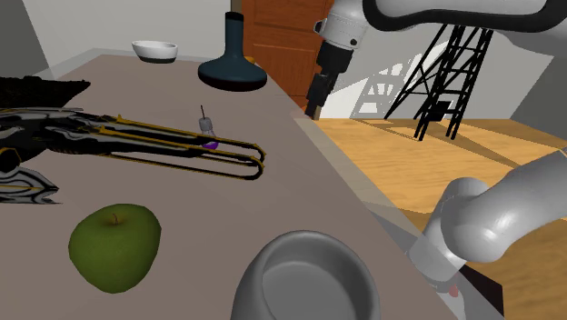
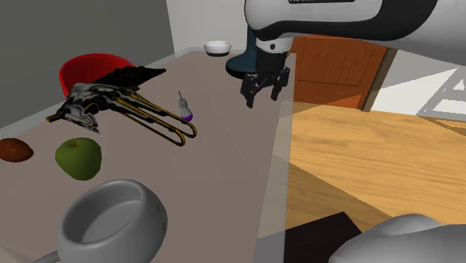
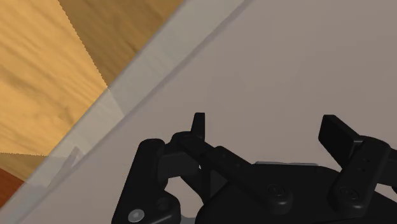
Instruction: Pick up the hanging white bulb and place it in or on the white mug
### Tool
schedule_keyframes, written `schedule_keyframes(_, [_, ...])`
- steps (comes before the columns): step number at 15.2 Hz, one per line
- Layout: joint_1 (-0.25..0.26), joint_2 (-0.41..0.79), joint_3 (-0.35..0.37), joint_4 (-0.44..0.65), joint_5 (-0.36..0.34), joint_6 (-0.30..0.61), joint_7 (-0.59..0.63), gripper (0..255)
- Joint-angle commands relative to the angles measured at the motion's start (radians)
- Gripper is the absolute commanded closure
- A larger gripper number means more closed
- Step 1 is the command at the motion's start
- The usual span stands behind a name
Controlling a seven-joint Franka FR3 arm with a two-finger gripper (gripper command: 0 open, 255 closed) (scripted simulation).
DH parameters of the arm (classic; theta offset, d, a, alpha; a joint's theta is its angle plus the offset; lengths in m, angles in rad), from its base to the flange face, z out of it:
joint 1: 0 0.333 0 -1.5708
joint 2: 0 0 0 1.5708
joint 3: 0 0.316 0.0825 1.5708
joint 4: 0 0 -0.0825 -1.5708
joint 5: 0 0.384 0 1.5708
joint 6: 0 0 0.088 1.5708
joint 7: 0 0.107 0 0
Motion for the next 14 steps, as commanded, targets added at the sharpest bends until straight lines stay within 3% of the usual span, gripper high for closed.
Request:
schedule_keyframes(1, [0.012,0.063,0.024,0.037,0.008,0.035,0.015,0])
schedule_keyframes(14, [0.089,0.438,0.166,0.397,-0.02,0.111,0.117,0])
